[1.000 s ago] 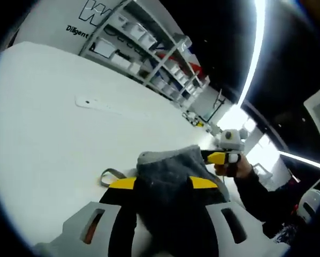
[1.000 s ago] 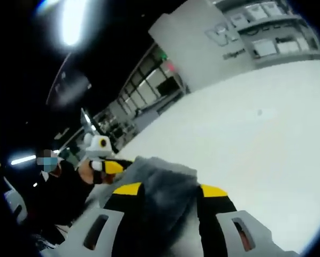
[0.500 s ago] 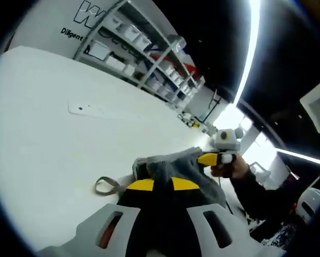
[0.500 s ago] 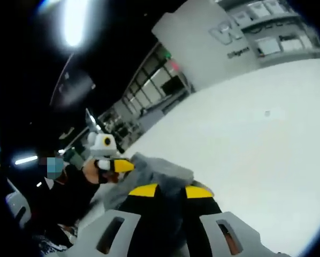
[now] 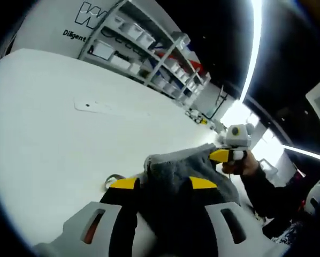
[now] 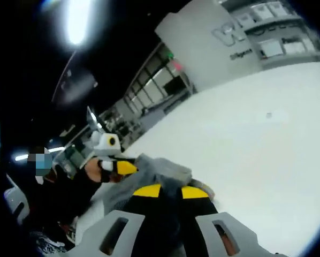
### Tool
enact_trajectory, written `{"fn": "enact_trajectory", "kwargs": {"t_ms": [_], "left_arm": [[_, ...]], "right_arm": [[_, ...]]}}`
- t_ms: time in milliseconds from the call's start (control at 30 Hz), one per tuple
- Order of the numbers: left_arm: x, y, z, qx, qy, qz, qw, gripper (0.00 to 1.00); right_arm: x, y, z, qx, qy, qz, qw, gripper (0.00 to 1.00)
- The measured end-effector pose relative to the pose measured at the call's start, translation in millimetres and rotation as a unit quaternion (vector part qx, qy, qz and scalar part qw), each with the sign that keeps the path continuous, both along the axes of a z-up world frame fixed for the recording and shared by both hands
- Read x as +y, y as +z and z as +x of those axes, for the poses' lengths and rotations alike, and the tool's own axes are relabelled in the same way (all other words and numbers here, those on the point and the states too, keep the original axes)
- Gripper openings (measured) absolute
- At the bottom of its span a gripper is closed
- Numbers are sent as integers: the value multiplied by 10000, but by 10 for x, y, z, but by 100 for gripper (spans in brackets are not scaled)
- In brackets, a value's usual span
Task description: Open the folded towel by lifting each exposed corner and separating the folded layers until the towel lies flat within the target outline without major curled edges
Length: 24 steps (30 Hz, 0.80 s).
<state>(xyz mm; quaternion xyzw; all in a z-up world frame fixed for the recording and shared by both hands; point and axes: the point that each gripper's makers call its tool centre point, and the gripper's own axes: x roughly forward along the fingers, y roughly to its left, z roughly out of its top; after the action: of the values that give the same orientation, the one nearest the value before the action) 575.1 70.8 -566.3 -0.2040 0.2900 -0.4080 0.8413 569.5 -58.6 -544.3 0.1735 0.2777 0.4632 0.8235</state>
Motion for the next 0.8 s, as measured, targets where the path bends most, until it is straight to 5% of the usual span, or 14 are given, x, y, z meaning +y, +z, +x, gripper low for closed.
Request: {"fn": "enact_trajectory", "kwargs": {"t_ms": [233, 800], "left_arm": [[-118, 12, -51, -81, -168, 41, 9998, 7], [-113, 186, -89, -312, -103, -88, 9994, 3]], "right_arm": [[1, 2, 0, -62, 17, -15, 10000, 6], [36, 70, -103, -181, -11, 71, 9998, 5]]}}
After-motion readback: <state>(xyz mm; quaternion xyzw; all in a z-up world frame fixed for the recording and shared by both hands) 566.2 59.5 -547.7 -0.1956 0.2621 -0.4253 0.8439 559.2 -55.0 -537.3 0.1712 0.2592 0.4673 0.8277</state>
